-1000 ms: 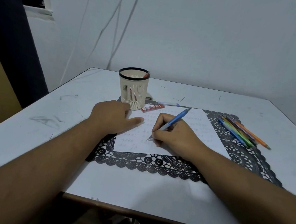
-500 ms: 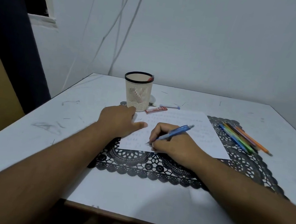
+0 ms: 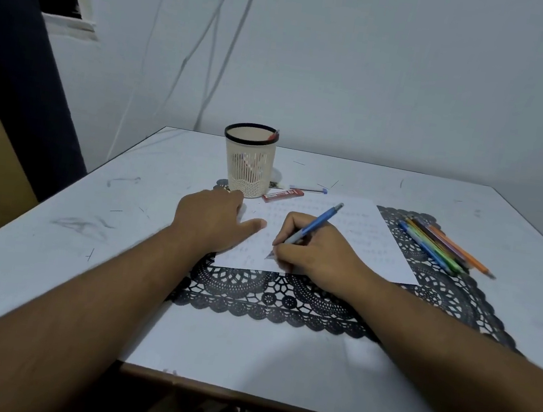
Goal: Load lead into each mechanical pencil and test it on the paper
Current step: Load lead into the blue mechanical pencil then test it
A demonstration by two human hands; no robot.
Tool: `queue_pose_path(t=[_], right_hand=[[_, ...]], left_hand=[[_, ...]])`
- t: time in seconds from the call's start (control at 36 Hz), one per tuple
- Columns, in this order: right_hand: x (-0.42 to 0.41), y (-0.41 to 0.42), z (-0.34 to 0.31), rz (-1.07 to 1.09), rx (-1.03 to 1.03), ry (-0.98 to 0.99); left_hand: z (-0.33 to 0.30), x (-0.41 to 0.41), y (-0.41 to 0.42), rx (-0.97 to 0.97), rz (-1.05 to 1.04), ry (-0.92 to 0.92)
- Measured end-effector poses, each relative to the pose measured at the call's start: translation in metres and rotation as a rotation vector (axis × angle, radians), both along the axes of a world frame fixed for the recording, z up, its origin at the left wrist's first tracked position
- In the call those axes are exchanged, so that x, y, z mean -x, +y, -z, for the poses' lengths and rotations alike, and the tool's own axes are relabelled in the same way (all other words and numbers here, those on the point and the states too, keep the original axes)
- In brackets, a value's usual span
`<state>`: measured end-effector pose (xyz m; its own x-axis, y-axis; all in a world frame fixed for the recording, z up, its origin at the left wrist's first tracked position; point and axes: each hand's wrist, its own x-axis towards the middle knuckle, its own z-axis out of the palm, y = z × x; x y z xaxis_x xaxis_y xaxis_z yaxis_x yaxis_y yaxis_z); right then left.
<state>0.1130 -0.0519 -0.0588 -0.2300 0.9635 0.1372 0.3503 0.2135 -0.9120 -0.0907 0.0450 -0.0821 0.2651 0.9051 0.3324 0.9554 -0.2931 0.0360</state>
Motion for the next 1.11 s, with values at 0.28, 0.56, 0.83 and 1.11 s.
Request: queue_pose_path(t=[0.28,0.56,0.83,1.11], right_hand=[[-0.0006,-0.0019,-0.0007,-0.025,-0.013,-0.039],[-0.0012,-0.0036,-0.0011,-0.014,0.005,-0.038],[-0.0045,-0.0027,-0.0003,0.005,0.022,-0.014],[-0.0042,-0.0044,-0.0017,0.027,0.013,-0.042]], left_hand=[[-0.0022,-0.0014,-0.0028,0.002,0.009,-0.007],[-0.0023,-0.002,-0.0035,-0.002,0.002,-0.001],[-0.0032,-0.0019,-0.0039,0.006,0.001,0.003],[-0.003,-0.0013,-0.0045,0.005,-0.006,0.005]])
